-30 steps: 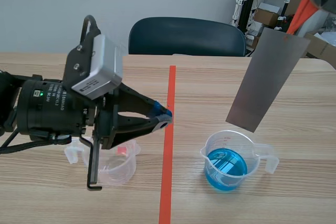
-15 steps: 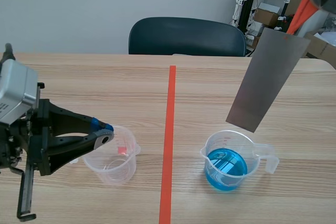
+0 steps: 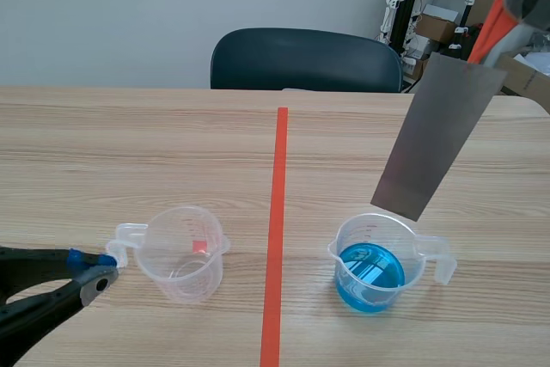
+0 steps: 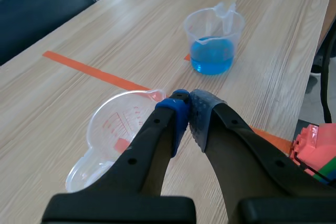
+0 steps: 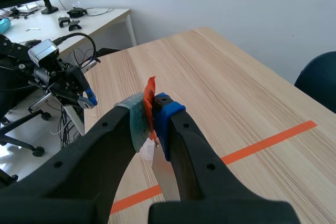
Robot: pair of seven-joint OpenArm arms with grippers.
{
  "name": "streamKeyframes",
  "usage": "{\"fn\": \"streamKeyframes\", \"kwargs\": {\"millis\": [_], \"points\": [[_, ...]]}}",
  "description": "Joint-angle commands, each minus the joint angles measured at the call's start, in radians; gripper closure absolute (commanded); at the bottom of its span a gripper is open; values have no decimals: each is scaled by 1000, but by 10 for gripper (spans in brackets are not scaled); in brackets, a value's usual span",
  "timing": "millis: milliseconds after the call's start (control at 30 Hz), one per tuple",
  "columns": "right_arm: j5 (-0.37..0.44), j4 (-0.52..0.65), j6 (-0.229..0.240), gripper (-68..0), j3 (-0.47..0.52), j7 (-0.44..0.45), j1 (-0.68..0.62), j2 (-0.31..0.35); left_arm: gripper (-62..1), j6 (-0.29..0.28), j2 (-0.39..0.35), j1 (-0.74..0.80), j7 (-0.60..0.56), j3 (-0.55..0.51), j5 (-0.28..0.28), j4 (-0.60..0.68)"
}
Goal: Do the redox reaction experiment. move the plate over the left beaker
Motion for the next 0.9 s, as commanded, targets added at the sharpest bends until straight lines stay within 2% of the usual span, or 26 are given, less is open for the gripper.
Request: {"fn": "streamKeyframes", "kwargs": {"millis": [0, 133, 267, 500, 667, 767, 867], "points": [[14, 6, 16, -4, 43, -8, 15, -16, -29, 8, 44, 7, -60, 4, 25, -44], [14, 6, 16, -4, 74, -61, 15, -57, -29, 17, 108, 15, -140, 4, 60, -146], [15, 11, 16, -4, 111, -121, 15, -109, -29, 37, 165, 15, -270, 4, 134, -263], [16, 40, 16, -4, 196, -288, 15, -222, -29, 174, 257, 15, -517, 4, 217, -460], [18, 60, 16, -4, 228, -385, 36, -300, -29, 256, 346, 14, -659, 4, 217, -599], [24, 63, 16, -4, 228, -472, 86, -360, -29, 319, 415, 8, -761, 4, 217, -681], [55, 63, 16, -4, 228, -587, 135, -428, -29, 340, 481, -22, -832, 4, 218, -756]]}}
